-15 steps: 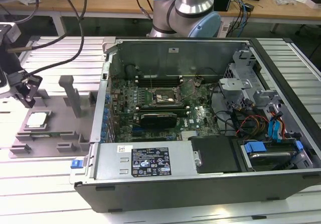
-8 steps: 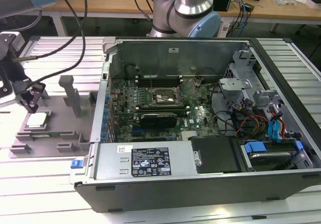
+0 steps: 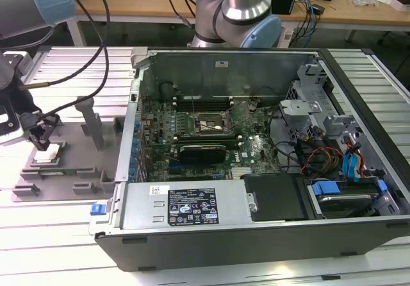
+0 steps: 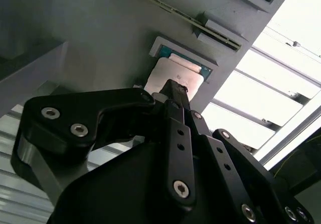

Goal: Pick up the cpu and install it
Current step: 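Pick up the cpu and move it towards the insertion slot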

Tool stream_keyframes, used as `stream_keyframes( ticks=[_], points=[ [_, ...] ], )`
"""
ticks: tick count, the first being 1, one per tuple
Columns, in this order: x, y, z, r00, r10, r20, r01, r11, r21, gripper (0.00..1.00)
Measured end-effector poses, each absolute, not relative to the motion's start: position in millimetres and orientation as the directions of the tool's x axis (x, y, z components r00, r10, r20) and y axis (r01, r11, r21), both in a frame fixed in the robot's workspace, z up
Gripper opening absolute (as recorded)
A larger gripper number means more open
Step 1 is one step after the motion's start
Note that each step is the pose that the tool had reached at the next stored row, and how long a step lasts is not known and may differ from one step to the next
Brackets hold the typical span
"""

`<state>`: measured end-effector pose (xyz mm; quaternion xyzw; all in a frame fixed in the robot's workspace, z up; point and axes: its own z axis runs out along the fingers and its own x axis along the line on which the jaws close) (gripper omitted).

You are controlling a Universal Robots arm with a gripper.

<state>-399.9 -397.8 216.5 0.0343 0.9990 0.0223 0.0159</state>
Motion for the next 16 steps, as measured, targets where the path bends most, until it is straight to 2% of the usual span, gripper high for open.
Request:
stream_keyframes(
  ticks=[1,4,5,6,7,8,9,10,11,12,16],
  points=[
    [-399.9,-397.8,216.5,-0.997,0.069,-0.030,0.068,0.997,0.046,0.11],
    [-399.9,-397.8,216.5,-0.997,0.069,-0.030,0.068,0.997,0.046,0.29],
    [-399.9,-397.8,216.4,-0.997,0.069,-0.030,0.068,0.997,0.046,0.29],
    [-399.9,-397.8,216.4,-0.997,0.069,-0.030,0.068,0.997,0.046,0.42],
    [-399.9,-397.8,216.4,-0.997,0.069,-0.030,0.068,0.997,0.046,0.48],
    [-399.9,-397.8,216.3,-0.997,0.069,-0.030,0.068,0.997,0.046,0.48],
    [-399.9,-397.8,216.3,-0.997,0.069,-0.030,0.068,0.997,0.046,0.66],
    [-399.9,-397.8,216.3,-0.997,0.069,-0.030,0.068,0.997,0.046,0.72],
    [-399.9,-397.8,216.3,-0.997,0.069,-0.030,0.068,0.997,0.046,0.72],
    [-399.9,-397.8,216.2,-0.997,0.069,-0.030,0.068,0.997,0.046,0.78],
    [-399.9,-397.7,209.9,-0.999,0.040,-0.030,0.038,0.998,0.046,0.78]
  ],
)
